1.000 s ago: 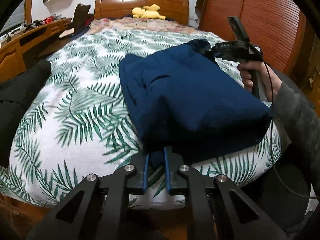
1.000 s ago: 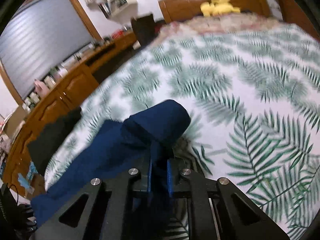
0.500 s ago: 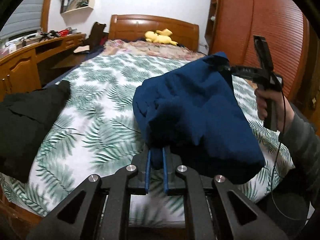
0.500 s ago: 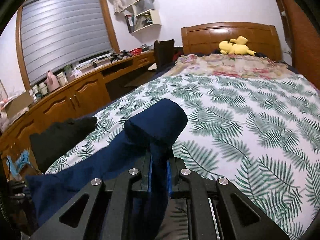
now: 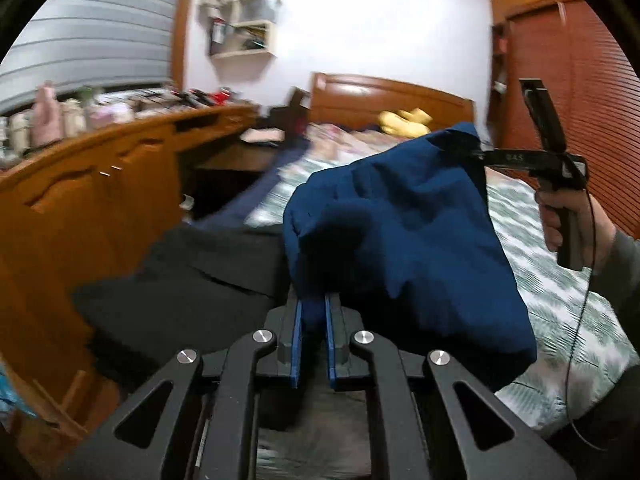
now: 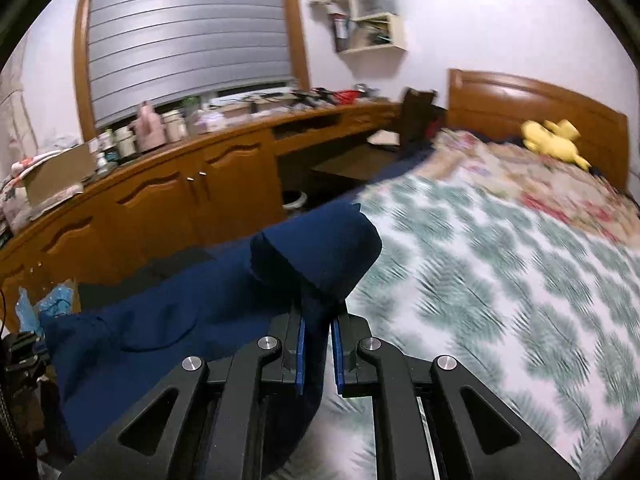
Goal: Fold large clothes
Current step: 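Lift the folded jacket with both tools and carry it toward the desk, then lower the folded jacket onto the desk-side surface and open both tools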
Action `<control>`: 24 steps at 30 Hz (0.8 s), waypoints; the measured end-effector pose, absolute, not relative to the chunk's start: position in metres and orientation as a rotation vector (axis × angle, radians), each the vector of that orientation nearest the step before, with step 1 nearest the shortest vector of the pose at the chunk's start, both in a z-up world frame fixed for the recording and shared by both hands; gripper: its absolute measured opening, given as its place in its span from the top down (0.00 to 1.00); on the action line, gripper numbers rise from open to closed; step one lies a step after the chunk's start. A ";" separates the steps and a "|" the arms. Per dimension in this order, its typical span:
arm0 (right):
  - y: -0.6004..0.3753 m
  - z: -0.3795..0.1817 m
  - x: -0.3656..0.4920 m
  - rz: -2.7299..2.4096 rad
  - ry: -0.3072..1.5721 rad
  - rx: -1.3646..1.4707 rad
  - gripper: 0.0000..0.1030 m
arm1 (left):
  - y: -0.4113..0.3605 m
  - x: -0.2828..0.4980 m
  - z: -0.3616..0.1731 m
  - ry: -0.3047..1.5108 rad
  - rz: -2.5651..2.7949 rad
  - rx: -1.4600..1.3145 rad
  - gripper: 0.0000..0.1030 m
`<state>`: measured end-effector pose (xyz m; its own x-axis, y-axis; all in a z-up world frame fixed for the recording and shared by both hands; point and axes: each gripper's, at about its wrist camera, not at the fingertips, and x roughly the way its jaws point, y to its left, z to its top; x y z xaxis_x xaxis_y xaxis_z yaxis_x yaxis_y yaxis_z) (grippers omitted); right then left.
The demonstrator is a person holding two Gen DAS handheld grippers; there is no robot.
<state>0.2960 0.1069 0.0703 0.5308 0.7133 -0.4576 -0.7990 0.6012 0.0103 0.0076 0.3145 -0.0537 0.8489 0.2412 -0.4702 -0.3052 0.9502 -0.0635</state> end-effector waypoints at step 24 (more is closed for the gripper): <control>0.313 -0.006 0.310 0.855 0.541 -0.493 0.59 | 0.450 -0.059 -0.081 0.536 0.588 -0.210 0.55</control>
<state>0.3096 0.3126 -0.0055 0.5398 0.5655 -0.6235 -0.8054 0.5624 -0.1873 -0.0589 0.4496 -0.0807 0.7008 0.4705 -0.5361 -0.5769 0.8159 -0.0380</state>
